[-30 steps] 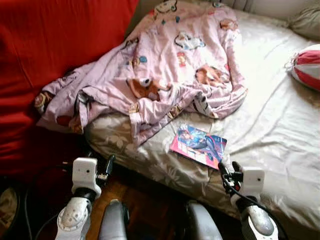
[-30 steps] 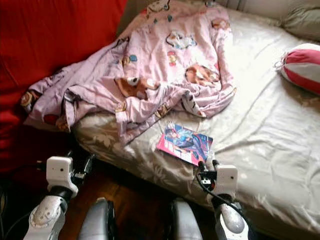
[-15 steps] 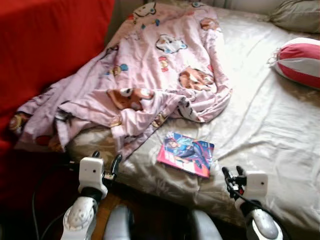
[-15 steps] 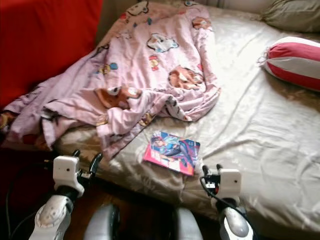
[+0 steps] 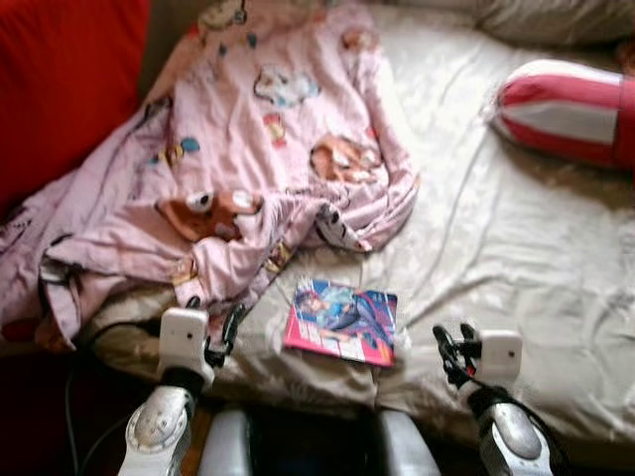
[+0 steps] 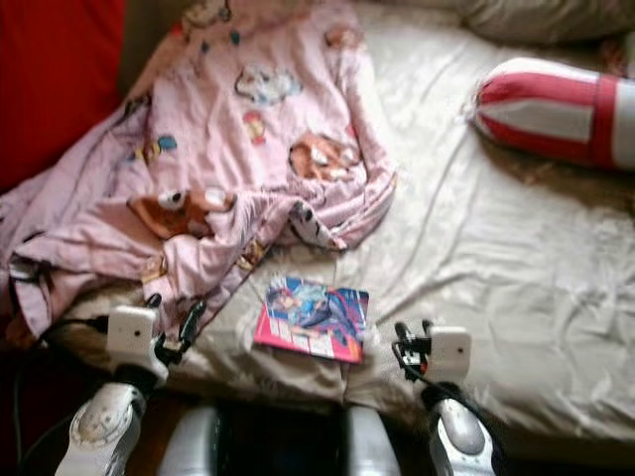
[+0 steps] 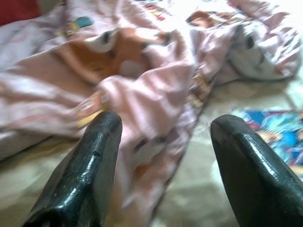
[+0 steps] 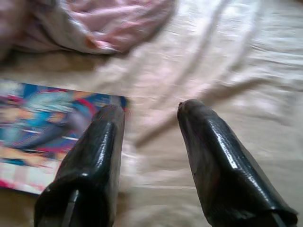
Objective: Clean up the room
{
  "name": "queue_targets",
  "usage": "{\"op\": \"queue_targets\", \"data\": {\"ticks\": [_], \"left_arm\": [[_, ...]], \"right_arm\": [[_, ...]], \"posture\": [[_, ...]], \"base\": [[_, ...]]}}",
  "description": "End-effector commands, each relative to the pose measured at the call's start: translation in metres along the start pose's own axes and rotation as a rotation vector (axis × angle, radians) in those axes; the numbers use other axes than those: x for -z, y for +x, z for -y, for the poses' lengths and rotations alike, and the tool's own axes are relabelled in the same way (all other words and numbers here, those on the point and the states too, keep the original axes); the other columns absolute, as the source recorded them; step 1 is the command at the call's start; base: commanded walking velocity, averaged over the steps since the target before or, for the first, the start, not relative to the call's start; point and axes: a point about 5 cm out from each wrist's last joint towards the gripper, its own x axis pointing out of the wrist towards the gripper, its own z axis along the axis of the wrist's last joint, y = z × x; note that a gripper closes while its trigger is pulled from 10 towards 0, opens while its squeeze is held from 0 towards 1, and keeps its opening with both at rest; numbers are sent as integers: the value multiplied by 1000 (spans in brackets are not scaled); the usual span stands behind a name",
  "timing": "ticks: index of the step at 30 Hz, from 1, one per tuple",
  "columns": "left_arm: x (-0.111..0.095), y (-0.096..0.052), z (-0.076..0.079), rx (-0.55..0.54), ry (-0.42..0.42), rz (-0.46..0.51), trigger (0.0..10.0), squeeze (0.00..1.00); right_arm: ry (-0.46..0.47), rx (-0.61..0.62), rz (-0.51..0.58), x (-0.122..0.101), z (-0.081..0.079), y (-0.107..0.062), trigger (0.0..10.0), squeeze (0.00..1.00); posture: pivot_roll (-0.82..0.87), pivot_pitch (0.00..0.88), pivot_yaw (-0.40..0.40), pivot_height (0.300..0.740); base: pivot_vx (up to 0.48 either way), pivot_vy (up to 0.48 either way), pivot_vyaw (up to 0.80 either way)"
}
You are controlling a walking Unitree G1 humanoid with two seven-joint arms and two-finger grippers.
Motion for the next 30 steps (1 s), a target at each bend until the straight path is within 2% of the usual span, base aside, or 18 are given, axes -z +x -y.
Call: {"op": "queue_targets", "data": {"ticks": [1,4,5,10,12,16,19,22,27,28,29,30], "left_arm": [[1,-3,1,3,-3,-15,10000,0],[-3,-1,1,9,-3,-4,10000,0],[-5,-1,2,11,-3,-1,10000,0],[-13,11,3,26,4,26,10000,0],[-13,12,3,26,4,26,10000,0],[-19,17,-6,-51,-14,42,10000,0],[-22,20,-8,-56,-14,49,10000,0],[-28,20,-6,-47,-18,52,10000,0],[-29,7,-6,-45,-11,42,10000,0],[-27,2,-8,-52,-8,29,10000,0],[-27,1,-9,-53,-8,26,10000,0],[-26,-1,-9,-54,-5,20,10000,0]], "right_arm": [[11,-11,-21,5,1,2,10000,0],[21,-31,-31,6,-1,8,10000,0],[30,-37,-35,6,-1,10,10000,1000],[87,44,-94,8,4,31,10000,1000],[90,46,-97,8,4,32,10000,1000],[100,94,-135,7,4,42,10000,1000],[111,118,-155,8,4,45,10000,1000],[109,132,-163,8,5,47,10000,1000],[123,175,-157,6,14,47,10000,1000],[124,178,-153,5,16,47,10000,655],[123,177,-151,4,16,48,10000,655],[127,184,-142,2,17,48,10000,0]], "posture": [[99,234,-46,622],[108,245,-43,622],[111,248,-44,622],[127,286,-38,622],[127,286,-38,622],[140,327,-33,622],[152,352,-24,622],[172,384,-15,622],[195,413,-8,622],[206,414,-6,622],[206,414,-6,622],[218,418,-4,622]], "base": [[0,0,0],[0,0,0],[0,0,0],[0,0,0],[0,0,0],[0,0,0],[0,0,0],[0,0,0],[0,0,0],[0,0,0],[0,0,0],[0,0,0]]}}
